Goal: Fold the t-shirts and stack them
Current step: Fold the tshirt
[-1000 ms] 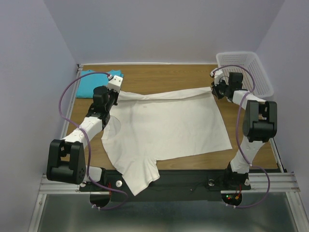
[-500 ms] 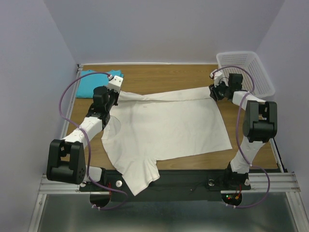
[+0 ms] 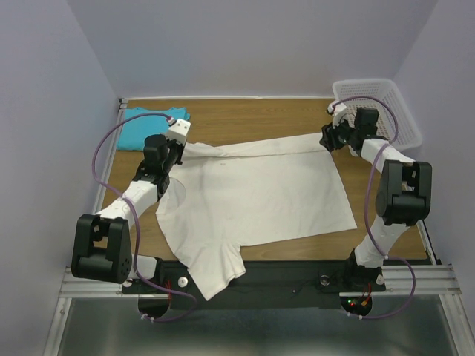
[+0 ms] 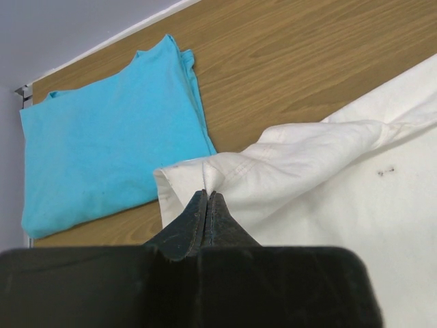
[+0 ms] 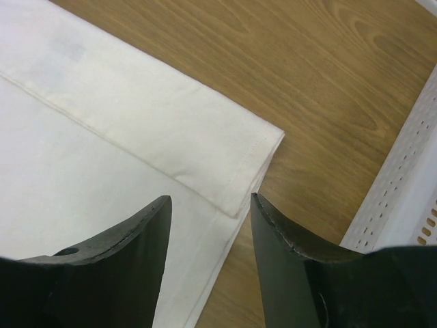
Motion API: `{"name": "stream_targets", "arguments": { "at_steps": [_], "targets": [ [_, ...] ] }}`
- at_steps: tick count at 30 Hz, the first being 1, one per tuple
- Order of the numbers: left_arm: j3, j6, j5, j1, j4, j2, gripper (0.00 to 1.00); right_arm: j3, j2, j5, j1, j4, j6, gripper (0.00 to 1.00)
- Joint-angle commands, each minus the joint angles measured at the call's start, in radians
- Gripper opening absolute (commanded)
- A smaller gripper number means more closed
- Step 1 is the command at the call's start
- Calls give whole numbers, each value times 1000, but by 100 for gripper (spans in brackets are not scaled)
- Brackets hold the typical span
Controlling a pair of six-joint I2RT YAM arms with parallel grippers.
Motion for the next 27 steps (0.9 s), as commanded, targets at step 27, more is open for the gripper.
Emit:
{"name": "stream_targets", "arguments": {
  "at_steps": [27],
  "targets": [
    [-8, -129, -108, -111, -89, -71, 0, -56, -136, -203, 2, -49, 145, 57]
  ]
}}
